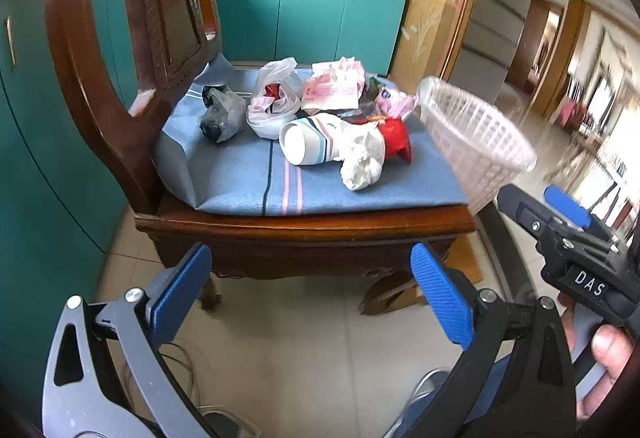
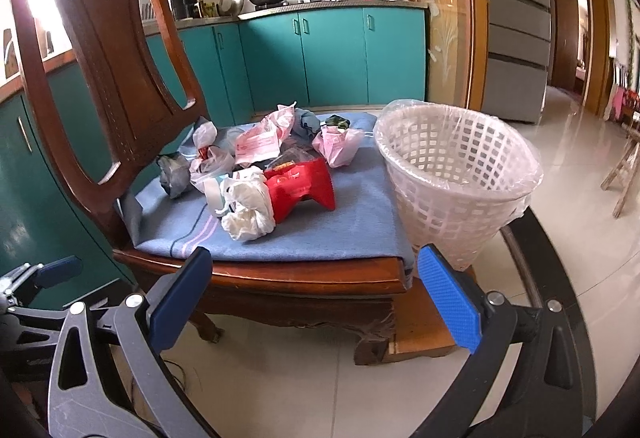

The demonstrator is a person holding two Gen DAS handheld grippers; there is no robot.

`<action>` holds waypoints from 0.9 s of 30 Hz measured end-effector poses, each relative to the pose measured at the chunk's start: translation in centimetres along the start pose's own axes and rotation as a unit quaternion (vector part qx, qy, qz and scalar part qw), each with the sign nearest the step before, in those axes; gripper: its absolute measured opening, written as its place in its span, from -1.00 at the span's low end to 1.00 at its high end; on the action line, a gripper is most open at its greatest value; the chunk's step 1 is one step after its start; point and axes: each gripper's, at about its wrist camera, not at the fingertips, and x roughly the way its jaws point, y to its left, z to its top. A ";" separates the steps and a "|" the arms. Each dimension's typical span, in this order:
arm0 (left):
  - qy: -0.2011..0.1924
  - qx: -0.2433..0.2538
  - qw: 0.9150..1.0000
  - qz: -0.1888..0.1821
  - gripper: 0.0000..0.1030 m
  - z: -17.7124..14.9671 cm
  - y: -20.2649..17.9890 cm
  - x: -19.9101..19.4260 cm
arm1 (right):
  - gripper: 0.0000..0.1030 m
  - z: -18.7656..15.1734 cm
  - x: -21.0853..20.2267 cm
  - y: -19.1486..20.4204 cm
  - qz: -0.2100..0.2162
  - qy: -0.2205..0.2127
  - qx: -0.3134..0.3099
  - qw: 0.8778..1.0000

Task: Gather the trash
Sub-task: 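Grasp the white crumpled tissue with the left tool while the right tool grasps the red snack wrapper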

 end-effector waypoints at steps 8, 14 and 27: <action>-0.045 -0.024 0.999 -0.006 0.93 -0.2 0.7 -0.2 | 0.95 -0.1 0.5 -0.2 -0.018 -0.017 -0.012 1.000; 0.003 0.002 1.000 -0.011 0.93 0.0 -0.2 0.8 | 0.95 0.3 1.5 -0.1 -0.024 -0.016 -0.038 0.999; 0.024 0.049 0.998 0.007 0.94 3.2 -4.6 7.1 | 0.95 1.9 0.7 -3.8 -0.026 -0.038 0.045 0.998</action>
